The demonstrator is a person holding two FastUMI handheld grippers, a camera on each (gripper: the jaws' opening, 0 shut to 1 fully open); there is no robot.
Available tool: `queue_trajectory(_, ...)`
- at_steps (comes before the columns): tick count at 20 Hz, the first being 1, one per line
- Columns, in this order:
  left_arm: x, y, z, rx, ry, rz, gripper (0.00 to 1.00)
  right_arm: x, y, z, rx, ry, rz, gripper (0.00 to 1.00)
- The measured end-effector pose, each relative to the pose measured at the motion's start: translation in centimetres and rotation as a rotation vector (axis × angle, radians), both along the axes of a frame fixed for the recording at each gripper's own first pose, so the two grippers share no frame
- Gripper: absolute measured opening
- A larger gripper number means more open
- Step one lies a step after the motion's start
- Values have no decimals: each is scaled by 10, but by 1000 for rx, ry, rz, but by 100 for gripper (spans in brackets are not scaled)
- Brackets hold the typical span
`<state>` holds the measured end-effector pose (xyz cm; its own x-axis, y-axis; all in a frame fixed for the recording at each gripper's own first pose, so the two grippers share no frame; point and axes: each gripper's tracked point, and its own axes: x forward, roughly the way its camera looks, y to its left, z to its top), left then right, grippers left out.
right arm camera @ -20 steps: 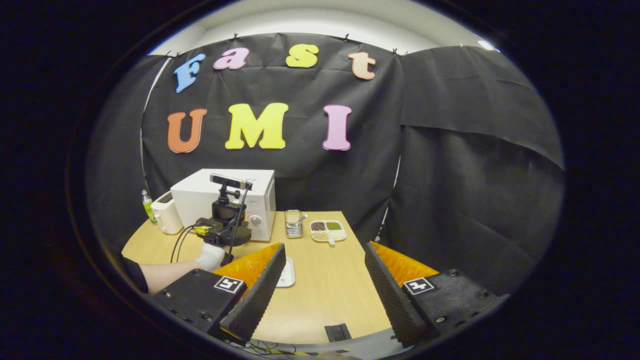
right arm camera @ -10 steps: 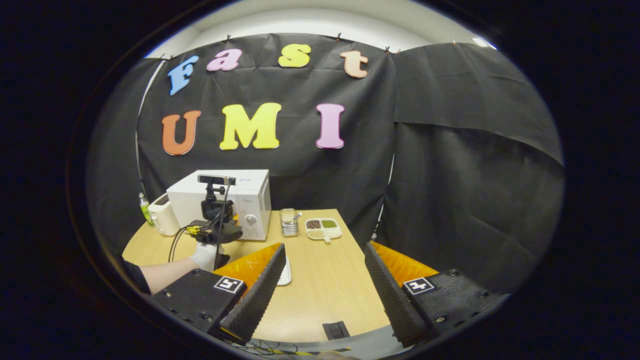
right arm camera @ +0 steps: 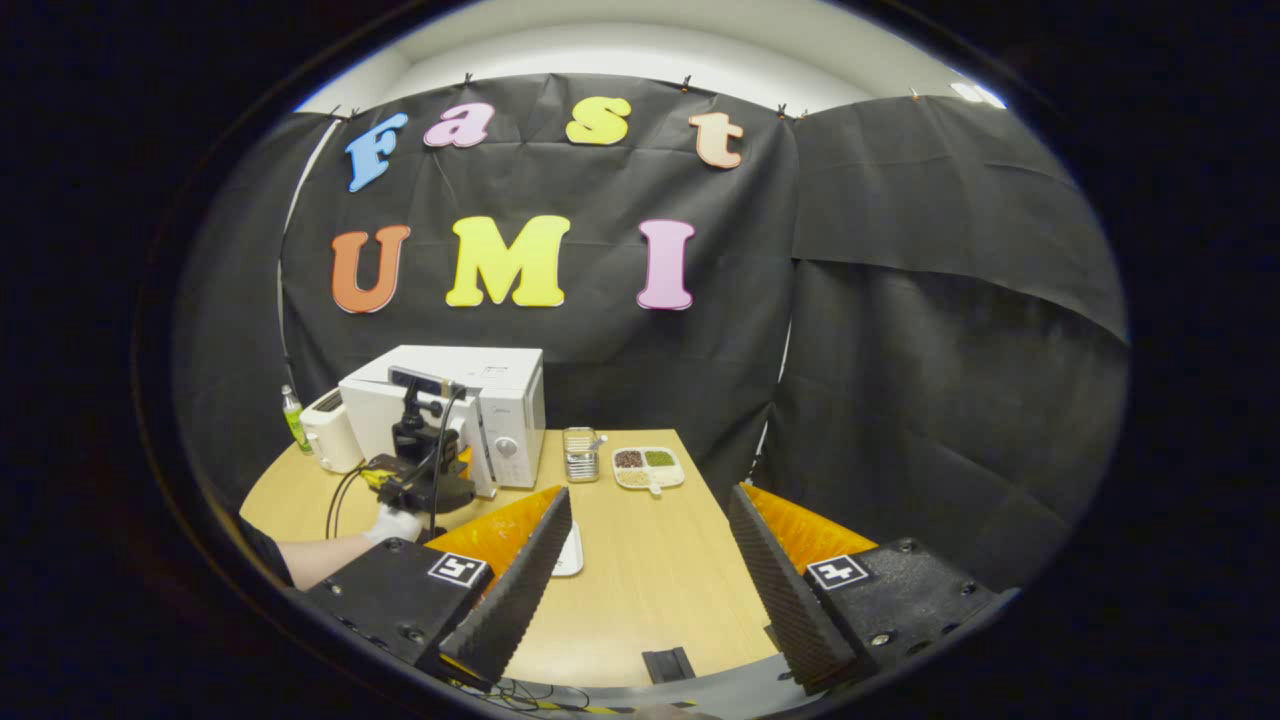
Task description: Open the microwave oven with the left hand, put the food in, and close the microwave oven.
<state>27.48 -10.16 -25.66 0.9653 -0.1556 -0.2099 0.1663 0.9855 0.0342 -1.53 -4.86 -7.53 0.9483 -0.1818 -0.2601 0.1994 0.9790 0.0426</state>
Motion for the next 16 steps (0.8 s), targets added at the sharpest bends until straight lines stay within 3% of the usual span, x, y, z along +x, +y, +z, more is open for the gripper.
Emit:
queue_trajectory(3, -39, 15, 1, -41, 16, -31, 4, 3, 11, 3, 3, -12, 30, 100)
queue_trajectory(7, -86, 45, 0, -15, 12, -56, 6, 1, 40, 2, -5, -15, 105, 100)
queue_trajectory(9, -112, 66, 0, 2, 27, -42, 0, -1, 51, 3, -8, -16, 136, 96)
queue_trajectory(10, -120, 76, -1, 7, 29, -29, 8, -3, 58, 5, -3, -19, 150, 97)
queue_trajectory(16, -166, 142, -4, 16, 62, 79, 8, -7, 90, 10, -12, -33, 227, 100)
